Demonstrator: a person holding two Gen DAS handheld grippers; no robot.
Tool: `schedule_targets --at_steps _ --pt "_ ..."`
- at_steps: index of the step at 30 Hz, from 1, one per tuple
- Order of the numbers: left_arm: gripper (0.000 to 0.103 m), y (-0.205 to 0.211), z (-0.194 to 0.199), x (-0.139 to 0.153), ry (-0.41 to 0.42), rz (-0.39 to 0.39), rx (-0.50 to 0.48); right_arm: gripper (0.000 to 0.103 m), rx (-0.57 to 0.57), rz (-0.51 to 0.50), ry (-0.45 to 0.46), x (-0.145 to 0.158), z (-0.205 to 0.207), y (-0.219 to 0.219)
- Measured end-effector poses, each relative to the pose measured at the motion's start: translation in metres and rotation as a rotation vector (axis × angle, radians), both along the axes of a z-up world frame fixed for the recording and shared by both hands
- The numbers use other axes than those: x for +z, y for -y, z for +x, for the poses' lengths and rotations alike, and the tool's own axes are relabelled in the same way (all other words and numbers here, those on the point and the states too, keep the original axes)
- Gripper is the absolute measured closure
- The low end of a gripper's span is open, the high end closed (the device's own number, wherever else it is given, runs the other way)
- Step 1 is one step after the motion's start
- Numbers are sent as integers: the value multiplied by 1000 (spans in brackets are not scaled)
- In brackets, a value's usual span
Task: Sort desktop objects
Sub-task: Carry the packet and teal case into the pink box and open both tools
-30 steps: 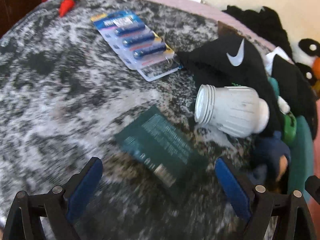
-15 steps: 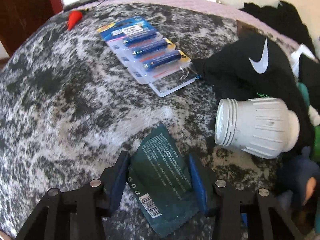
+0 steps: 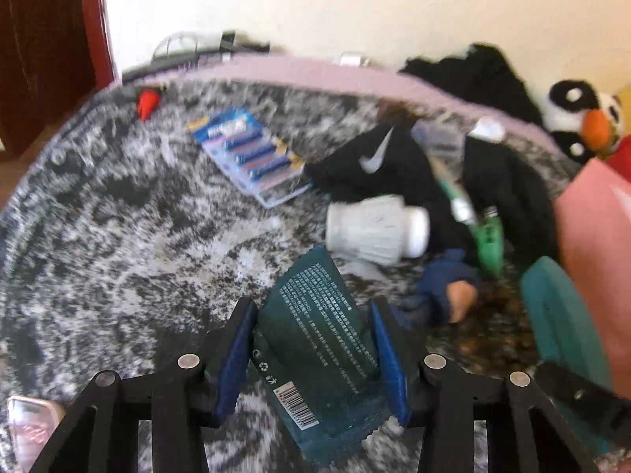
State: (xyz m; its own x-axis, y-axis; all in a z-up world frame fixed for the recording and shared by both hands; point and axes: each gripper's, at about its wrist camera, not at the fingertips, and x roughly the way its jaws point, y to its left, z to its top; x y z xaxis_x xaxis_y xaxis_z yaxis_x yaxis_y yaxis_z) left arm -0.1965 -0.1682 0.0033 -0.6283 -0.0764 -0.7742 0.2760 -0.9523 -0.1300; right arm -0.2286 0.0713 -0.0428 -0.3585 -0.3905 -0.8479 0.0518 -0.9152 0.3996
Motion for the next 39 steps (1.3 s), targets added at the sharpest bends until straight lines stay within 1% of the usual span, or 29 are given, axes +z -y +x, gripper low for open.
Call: schedule_targets --at_steps 3,8,11,15,19,22,26,28,30,32,34,36,37,38,39 --pt "54 -6 17 23 -45 -19 -7 35 32 -2 -53 18 19 0" --pt "54 -20 43 60 -117 -44 -36 35 72 -5 -138 50 55 -18" --pt "54 -37 56 85 -169 -64 -62 35 82 -10 -192 69 72 -29" --pt "54 -67 68 113 -233 -86 -109 35 70 -6 -295 101 98 -50" --pt "53 -107 76 137 -293 -113 -178 35 38 1 -401 133 124 -75" --pt "53 -144 79 149 -331 -129 -248 35 4 17 -480 157 141 -96" --pt "53 -191 71 155 -352 -125 -337 35 -84 60 -586 183 158 -131" --pt "53 -211 62 156 -348 -101 -379 35 -134 73 -613 194 161 -151" --pt "53 -230 53 158 -346 -64 -424 35 -187 91 -627 201 162 -173" --pt "53 -251 42 159 -344 -43 -461 35 -241 115 -629 206 159 -197" --pt "53 -267 32 157 -336 -27 -487 35 -285 136 -601 204 144 -216" --pt "53 -283 16 150 -308 1 -505 35 -317 125 -547 197 124 -236" --pt "52 -288 6 144 -289 5 -497 34 -306 125 -520 191 110 -240" --pt "42 -290 -6 136 -267 19 -493 34 -299 123 -494 185 97 -244" --pt "35 -289 -16 128 -243 48 -484 33 -314 118 -475 177 83 -253"
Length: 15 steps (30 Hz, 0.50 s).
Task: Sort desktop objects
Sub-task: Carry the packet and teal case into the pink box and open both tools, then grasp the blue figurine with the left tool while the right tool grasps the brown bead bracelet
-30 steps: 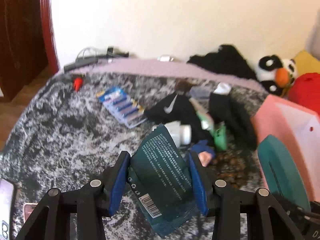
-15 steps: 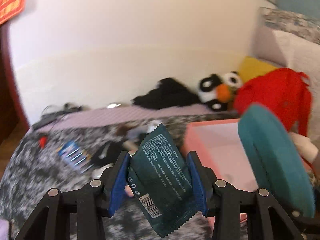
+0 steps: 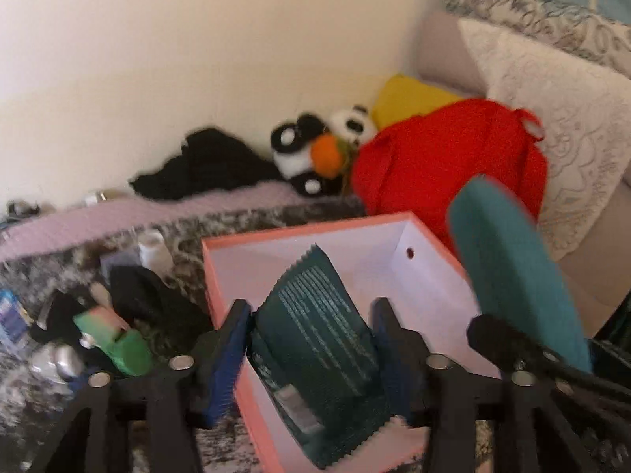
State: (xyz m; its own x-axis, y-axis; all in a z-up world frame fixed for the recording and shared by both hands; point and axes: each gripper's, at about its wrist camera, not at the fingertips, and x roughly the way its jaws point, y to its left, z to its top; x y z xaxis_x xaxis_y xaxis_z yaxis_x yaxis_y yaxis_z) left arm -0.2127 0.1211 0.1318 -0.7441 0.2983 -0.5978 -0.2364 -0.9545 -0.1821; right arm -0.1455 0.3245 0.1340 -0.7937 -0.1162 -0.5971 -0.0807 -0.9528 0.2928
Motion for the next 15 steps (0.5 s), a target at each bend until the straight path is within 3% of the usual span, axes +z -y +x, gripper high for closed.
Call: schedule_targets --at_steps 1,2,4,8,15 --pt "19 3 -7 -6 30 30 7 22 -18 -4 14 -7 -13 -8" --pt "12 7 -12 -11 56 57 14 10 -61 41 7 -9 -17 -13" --pt "12 14 -15 -17 80 91 27 10 -96 94 -9 -8 -21 -17" --pt "12 23 -14 -19 68 68 85 10 -84 73 -47 -1 -16 -16" --pt "12 39 -15 -28 99 31 122 10 -30 143 -40 -1 -13 20"
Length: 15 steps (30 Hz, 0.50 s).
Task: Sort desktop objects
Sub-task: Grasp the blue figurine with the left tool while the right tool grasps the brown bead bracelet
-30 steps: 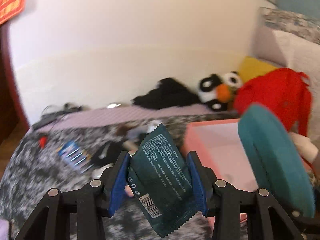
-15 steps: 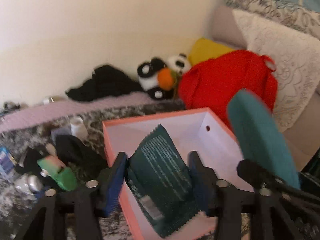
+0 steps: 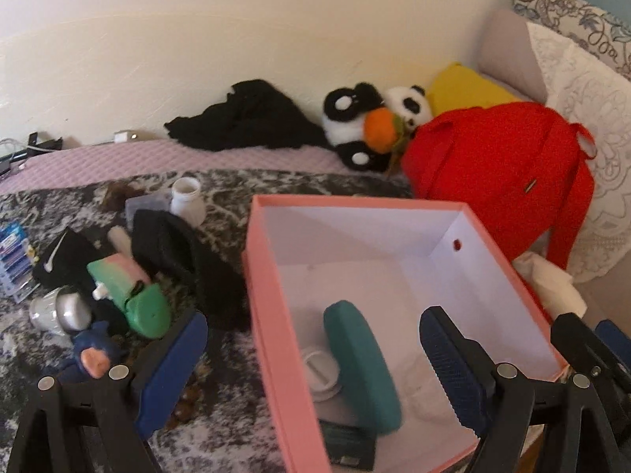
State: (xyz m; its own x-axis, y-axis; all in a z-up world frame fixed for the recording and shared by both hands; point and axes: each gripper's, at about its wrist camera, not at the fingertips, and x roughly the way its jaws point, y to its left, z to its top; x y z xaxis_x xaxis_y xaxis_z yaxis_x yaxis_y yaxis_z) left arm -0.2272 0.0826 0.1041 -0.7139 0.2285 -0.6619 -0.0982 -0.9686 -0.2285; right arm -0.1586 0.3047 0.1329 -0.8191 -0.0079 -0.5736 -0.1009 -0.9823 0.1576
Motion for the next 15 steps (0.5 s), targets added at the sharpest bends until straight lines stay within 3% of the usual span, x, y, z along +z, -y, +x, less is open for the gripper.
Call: schedule_targets --at_steps 6,11,15 --pt "12 38 11 -13 28 -53 69 6 64 31 11 -1 6 50" --pt "12 100 22 -33 79 -91 172 5 178 6 39 -9 4 102" --pt "12 154 33 -53 113 -167 258 5 299 5 80 -21 1 154"
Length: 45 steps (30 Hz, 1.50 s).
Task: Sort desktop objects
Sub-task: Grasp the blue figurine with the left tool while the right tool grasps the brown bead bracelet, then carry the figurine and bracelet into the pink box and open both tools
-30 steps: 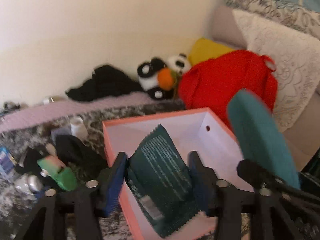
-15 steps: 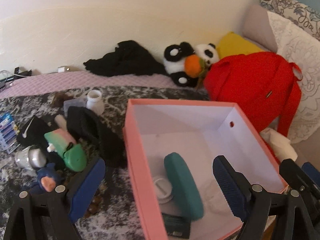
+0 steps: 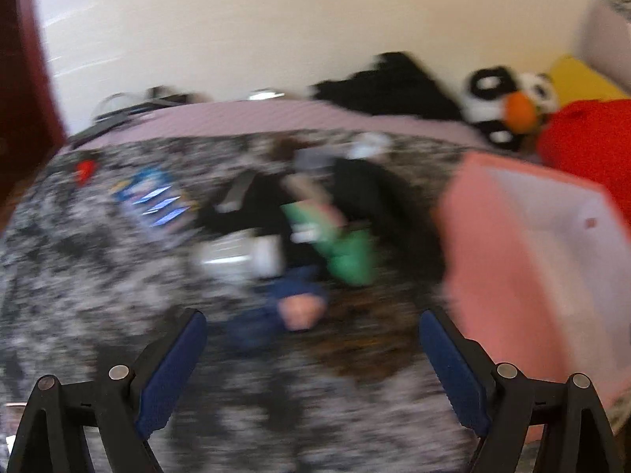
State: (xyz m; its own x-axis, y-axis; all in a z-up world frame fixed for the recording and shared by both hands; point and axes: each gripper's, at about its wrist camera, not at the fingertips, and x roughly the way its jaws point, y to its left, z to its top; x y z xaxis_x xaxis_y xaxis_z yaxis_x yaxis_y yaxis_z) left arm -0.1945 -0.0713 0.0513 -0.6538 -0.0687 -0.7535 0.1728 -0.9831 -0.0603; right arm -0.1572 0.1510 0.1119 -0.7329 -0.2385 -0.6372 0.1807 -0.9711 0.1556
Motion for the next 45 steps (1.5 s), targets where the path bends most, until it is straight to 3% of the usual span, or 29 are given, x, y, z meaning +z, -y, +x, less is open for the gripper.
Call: schedule_targets --at_steps 3,6,14,19,24,31,35,36,39,40,41,42,43,45 --pt "12 34 3 -21 54 -23 53 5 68 11 42 -14 -1 33" --pt "12 55 3 -39 102 -26 48 5 135 21 96 -34 -5 62" --pt "12 46 -16 -89 207 -103 -83 10 265 84 243 -100 -27 102" --pt "12 43 -37 -110 230 -89 -134 10 313 127 304 -140 -52 111" --pt "12 42 -60 -122 235 -73 -163 12 309 249 212 -154 -67 118" --pt "12 32 -81 -146 286 -67 -205 26 360 361 254 -186 -86 127" --pt "12 24 -89 -150 279 -77 -222 26 362 392 231 -196 -92 130" --pt "13 23 -91 -150 274 -73 -226 26 364 397 223 -197 -93 131" --pt "40 21 -91 -148 269 -50 -237 26 371 419 205 -200 -95 134" --pt "53 22 -90 -146 270 -42 -232 36 374 426 203 -201 -96 135" --pt "53 22 -89 -143 272 -34 -227 50 374 430 201 -199 -95 135" --pt "53 23 -88 -142 274 -26 -221 56 373 436 198 -197 -94 136" --pt "53 25 -86 -141 279 -16 -212 82 359 455 186 -194 -94 135" --pt "53 27 -81 -139 287 -14 -197 83 338 429 201 -189 -94 128"
